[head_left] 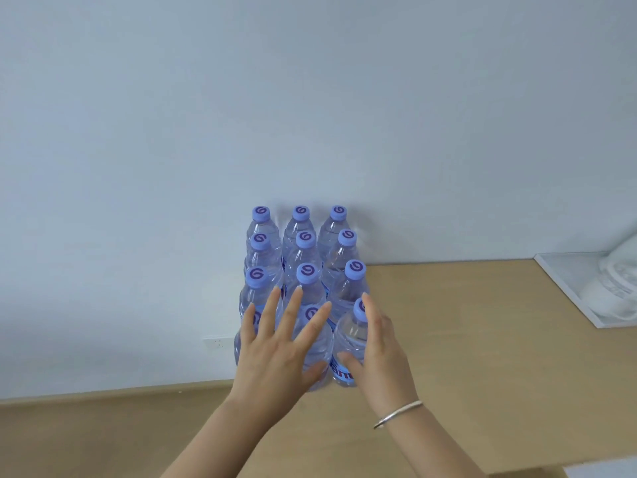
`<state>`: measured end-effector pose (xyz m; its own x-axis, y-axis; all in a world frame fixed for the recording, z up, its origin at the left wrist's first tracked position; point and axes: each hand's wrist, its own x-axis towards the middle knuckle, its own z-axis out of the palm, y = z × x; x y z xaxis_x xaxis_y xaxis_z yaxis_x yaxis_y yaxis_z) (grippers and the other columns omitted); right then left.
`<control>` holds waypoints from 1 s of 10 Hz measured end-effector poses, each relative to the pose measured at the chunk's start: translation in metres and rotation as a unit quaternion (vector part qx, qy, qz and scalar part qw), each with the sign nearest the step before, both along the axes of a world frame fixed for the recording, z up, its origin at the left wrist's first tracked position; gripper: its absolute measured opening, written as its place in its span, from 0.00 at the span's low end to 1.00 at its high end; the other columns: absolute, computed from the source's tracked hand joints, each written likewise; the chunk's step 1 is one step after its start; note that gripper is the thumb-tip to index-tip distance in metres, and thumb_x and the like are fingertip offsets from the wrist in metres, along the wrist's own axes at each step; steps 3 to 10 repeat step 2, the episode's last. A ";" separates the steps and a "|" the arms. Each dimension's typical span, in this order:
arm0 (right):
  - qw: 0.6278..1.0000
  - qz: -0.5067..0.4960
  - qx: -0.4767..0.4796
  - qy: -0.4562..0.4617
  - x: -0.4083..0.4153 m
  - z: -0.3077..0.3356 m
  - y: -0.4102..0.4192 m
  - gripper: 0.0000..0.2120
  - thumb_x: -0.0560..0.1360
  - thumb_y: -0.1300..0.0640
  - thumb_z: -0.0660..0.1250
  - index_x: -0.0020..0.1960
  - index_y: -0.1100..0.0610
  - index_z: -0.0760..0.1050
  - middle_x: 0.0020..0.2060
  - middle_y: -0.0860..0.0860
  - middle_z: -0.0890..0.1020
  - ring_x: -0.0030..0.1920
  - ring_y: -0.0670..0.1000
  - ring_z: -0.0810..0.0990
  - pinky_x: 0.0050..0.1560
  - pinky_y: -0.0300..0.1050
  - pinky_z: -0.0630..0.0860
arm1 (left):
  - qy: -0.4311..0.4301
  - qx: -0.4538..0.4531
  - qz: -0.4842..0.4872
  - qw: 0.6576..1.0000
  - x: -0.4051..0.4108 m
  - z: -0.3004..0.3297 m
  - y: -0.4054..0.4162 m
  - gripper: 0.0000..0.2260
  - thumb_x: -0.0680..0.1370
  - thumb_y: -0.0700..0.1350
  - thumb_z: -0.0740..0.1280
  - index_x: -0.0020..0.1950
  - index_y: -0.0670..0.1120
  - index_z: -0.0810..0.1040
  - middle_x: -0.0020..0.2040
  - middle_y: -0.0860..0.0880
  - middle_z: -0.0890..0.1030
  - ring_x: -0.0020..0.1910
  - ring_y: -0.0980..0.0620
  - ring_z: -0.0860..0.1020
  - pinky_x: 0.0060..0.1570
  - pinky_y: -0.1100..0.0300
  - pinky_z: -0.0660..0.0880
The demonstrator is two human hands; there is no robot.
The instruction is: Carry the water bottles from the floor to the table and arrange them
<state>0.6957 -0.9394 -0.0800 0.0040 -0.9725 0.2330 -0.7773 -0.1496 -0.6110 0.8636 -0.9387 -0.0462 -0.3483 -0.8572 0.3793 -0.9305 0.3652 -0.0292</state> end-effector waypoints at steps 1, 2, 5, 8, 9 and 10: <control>1.000 0.007 0.002 -0.002 -0.002 0.006 0.003 0.48 0.69 0.57 0.73 0.68 0.39 0.37 0.67 0.52 0.66 0.64 0.54 0.71 0.55 0.46 0.75 | 0.003 0.006 0.022 1.000 -0.001 0.012 0.009 0.37 0.60 0.61 0.76 0.67 0.52 0.73 0.67 0.39 0.72 0.64 0.33 0.71 0.55 0.33 0.69; 0.999 0.021 0.004 -0.031 -0.008 0.010 0.017 0.52 0.69 0.53 0.73 0.68 0.41 0.32 0.73 0.53 0.58 0.73 0.53 0.60 0.62 0.49 0.72 | 0.030 -0.006 0.041 0.999 -0.007 0.009 0.034 0.37 0.62 0.58 0.76 0.68 0.51 0.69 0.69 0.38 0.70 0.67 0.33 0.68 0.57 0.32 0.67; 0.999 0.021 0.004 -0.031 -0.008 0.010 0.017 0.52 0.69 0.53 0.73 0.68 0.41 0.32 0.73 0.53 0.58 0.73 0.53 0.60 0.62 0.49 0.72 | 0.030 -0.006 0.041 0.999 -0.007 0.009 0.034 0.37 0.62 0.58 0.76 0.68 0.51 0.69 0.69 0.38 0.70 0.67 0.33 0.68 0.57 0.32 0.67; 0.999 0.021 0.004 -0.031 -0.008 0.010 0.017 0.52 0.69 0.53 0.73 0.68 0.41 0.32 0.73 0.53 0.58 0.73 0.53 0.60 0.62 0.49 0.72 | 0.030 -0.006 0.041 0.999 -0.007 0.009 0.034 0.37 0.62 0.58 0.76 0.68 0.51 0.69 0.69 0.38 0.70 0.67 0.33 0.68 0.57 0.32 0.67; 0.999 0.021 0.004 -0.031 -0.008 0.010 0.017 0.52 0.69 0.53 0.73 0.68 0.41 0.32 0.73 0.53 0.58 0.73 0.53 0.60 0.62 0.49 0.72 | 0.030 -0.006 0.041 0.999 -0.007 0.009 0.034 0.37 0.62 0.58 0.76 0.68 0.51 0.69 0.69 0.38 0.70 0.67 0.33 0.68 0.57 0.32 0.67; 0.999 0.021 0.004 -0.031 -0.008 0.010 0.017 0.52 0.69 0.53 0.73 0.68 0.41 0.32 0.73 0.53 0.58 0.73 0.53 0.60 0.62 0.49 0.72 | 0.030 -0.006 0.041 0.999 -0.007 0.009 0.034 0.37 0.62 0.58 0.76 0.68 0.51 0.69 0.69 0.38 0.70 0.67 0.33 0.68 0.57 0.32 0.67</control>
